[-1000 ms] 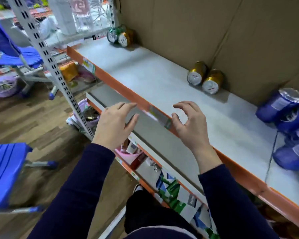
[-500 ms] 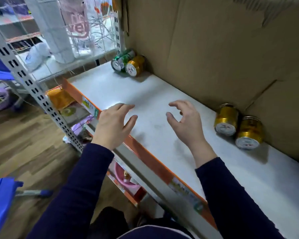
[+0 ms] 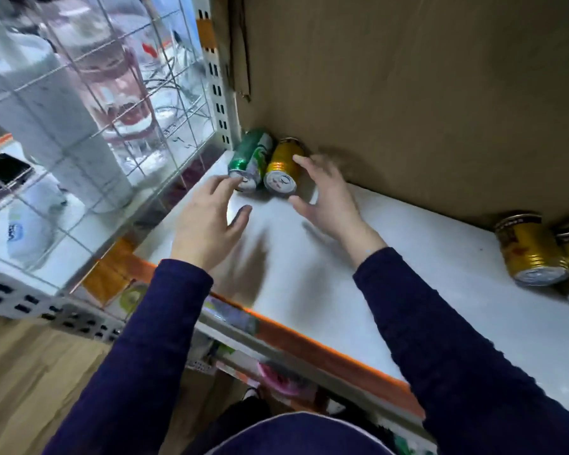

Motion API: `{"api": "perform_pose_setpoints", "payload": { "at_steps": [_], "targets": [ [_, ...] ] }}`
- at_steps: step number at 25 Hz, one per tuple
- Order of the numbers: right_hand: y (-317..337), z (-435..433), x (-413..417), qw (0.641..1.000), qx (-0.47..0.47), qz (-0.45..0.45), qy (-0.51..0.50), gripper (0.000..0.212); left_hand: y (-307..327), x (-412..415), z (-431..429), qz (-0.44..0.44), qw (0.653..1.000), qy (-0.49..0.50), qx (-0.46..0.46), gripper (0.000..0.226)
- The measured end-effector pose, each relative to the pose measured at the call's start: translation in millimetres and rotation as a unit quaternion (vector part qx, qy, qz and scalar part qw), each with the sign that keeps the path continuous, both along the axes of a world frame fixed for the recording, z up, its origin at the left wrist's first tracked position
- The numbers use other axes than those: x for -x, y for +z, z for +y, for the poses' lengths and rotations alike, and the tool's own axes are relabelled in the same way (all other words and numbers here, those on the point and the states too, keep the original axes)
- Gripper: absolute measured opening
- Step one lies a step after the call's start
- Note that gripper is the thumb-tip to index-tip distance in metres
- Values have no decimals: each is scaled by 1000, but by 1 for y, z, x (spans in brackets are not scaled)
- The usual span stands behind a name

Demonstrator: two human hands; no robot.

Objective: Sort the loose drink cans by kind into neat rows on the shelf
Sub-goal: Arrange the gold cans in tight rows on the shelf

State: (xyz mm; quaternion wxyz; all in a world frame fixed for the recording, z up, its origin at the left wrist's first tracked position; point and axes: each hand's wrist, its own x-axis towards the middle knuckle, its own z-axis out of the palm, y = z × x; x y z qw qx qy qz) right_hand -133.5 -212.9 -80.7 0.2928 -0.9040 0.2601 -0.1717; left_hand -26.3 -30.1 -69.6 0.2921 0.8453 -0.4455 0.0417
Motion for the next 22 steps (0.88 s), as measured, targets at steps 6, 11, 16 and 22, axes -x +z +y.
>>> {"api": "perform_pose_setpoints", "payload": {
  "at_steps": [6, 11, 16, 22],
  "targets": [
    [-9, 17, -40, 998, 19, -29, -58, 57, -10, -50, -19, 60, 997, -51, -19, 66],
    [-8, 26, -30, 989, 34, -29, -143, 54, -11, -62, -51, 96, 993, -67, 3, 71],
    [16, 24, 14, 975, -35, -72, -208, 54, -5, -69, -60, 74, 994, -55, 54, 59],
    [29, 25, 74, 945, -53, -57, -317, 67, 15, -50, -71, 104, 982, -109, 114, 51]
  ]
}}
